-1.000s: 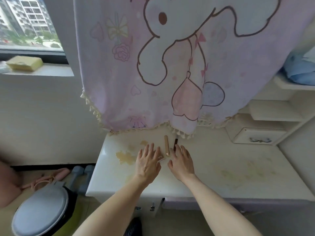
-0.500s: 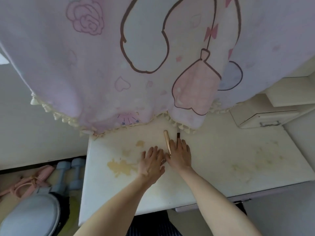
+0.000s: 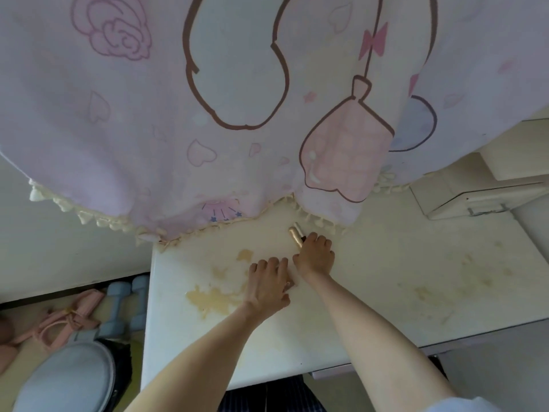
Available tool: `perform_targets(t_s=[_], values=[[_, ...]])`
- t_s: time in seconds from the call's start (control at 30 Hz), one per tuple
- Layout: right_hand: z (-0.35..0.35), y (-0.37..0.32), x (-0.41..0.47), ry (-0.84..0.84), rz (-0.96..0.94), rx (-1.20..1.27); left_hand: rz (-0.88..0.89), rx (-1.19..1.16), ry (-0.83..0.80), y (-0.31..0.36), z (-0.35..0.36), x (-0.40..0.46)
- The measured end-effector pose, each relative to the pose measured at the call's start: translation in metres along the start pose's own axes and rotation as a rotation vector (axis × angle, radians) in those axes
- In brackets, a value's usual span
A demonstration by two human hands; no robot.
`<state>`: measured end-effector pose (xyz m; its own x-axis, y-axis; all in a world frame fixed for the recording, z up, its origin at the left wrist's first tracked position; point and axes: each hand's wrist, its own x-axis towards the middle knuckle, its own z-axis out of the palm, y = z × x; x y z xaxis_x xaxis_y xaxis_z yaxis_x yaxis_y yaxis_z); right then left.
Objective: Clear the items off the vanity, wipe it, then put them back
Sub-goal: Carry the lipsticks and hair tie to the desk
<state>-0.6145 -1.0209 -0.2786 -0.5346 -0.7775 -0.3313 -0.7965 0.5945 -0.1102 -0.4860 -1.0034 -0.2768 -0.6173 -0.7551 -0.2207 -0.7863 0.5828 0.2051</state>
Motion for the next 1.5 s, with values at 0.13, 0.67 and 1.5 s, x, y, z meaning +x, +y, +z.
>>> perform_targets(t_s=[0.13, 0.67, 1.5], values=[[0.004, 0.008, -0.001, -0.008, -0.013, -0.026, 0.089, -0.098, 0.055, -0.009, 0.000, 0.005], [-0.040, 0.180, -0.127, 0.328, 0.409, 0.156, 0.897, -0.242, 0.114, 0.143, -0.051, 0.024], [-0.100, 0.496, -0.693, 0.824, 1.738, -0.052, 2.104, -0.162, 0.083, 0.676, -0.044, -0.396]])
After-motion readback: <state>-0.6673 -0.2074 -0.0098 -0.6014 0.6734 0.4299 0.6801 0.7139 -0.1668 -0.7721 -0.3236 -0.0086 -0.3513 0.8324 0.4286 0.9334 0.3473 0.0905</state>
